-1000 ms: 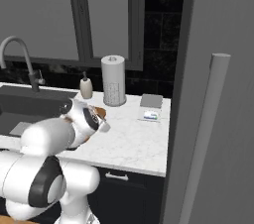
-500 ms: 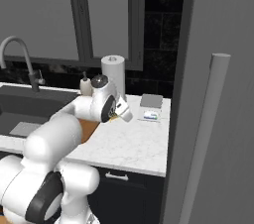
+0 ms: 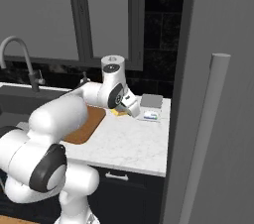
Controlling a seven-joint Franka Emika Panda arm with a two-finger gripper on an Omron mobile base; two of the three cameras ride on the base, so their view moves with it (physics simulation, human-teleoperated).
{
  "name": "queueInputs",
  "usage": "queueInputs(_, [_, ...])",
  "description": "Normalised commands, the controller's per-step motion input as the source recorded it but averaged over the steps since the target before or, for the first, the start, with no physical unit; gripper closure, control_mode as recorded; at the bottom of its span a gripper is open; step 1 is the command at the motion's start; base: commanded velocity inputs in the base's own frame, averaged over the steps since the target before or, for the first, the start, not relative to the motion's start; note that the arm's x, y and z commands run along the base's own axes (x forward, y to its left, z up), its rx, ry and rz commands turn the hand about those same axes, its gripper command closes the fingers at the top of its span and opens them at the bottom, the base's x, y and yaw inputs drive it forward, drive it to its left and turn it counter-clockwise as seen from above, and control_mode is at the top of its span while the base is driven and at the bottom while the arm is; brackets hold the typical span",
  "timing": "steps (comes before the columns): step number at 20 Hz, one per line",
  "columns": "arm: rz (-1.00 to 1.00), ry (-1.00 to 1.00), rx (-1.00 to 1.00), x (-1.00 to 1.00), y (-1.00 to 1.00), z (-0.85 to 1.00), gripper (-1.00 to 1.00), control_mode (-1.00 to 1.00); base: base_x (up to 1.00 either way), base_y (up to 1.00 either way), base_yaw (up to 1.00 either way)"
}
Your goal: Pick up the sponge from the counter and clean the cutting board by briefly scrubbing or pressing down on the cutting board. Once finished, release the sponge.
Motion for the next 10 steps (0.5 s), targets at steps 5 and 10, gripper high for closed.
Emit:
queueInputs(5, [0.00, 0.00, -0.03, 0.00, 0.00, -0.97, 1.00, -1.00, 0.00, 0.00, 0.00])
queueInputs(10, [0.00, 0.00, 0.00, 0.00, 0.00, -0.68, 1.00, -1.00, 0.00, 0.00, 0.00])
